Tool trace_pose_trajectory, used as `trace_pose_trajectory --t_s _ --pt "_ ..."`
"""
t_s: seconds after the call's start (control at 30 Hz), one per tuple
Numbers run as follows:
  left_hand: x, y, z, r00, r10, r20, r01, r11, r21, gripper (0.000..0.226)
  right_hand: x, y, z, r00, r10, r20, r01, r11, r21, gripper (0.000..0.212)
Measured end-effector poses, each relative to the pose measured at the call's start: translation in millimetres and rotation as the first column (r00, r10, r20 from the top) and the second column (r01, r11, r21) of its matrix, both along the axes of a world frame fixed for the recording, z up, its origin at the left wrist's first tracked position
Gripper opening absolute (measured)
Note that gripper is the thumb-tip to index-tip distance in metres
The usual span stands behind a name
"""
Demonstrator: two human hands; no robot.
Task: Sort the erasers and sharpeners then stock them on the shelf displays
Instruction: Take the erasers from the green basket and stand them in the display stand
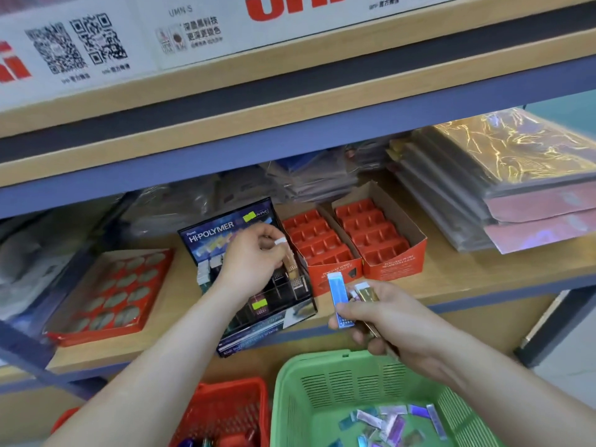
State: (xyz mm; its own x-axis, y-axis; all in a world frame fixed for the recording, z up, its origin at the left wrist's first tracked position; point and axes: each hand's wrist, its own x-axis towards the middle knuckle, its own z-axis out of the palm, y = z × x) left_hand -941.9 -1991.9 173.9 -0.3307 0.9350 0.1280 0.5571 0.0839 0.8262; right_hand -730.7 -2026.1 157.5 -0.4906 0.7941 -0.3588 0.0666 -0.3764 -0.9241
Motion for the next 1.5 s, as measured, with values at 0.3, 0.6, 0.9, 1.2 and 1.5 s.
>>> trace_pose_trajectory --t_s 0.3,0.6,0.9,1.2,1.5 --pt "-1.4 3.6 -9.2 0.77 -0.122 -0.627 0.101 0.993 -0.069 0.011 -4.8 1.3 3.3 0.995 -0.04 -0.091 0.037 0.999 -0.032 0.008" --pt "8.5 -3.8 -6.2 0.681 -0.092 -0.726 0.112 0.993 -0.02 0.024 0.5 -3.1 5.0 0.981 -0.125 -0.145 0.119 0.992 -0.049 0.015" --pt "28.3 -58.4 32.7 0.955 -0.222 0.199 0.239 0.969 -0.067 0.009 -9.5 -5.4 5.5 0.993 -0.047 -0.109 0.054 0.997 0.053 0.016" --pt "-46.0 -57.4 50.6 0.983 0.157 -0.095 -0.145 0.982 0.123 0.015 -13.0 3.7 13.1 0.902 -0.227 -0.368 0.093 0.933 -0.347 0.034" --pt "-74.1 -65.2 14.9 0.913 0.155 -0.378 -0.138 0.988 0.073 0.006 -44.2 -0.2 10.7 0.939 -0.157 -0.307 0.042 0.936 -0.349 0.01"
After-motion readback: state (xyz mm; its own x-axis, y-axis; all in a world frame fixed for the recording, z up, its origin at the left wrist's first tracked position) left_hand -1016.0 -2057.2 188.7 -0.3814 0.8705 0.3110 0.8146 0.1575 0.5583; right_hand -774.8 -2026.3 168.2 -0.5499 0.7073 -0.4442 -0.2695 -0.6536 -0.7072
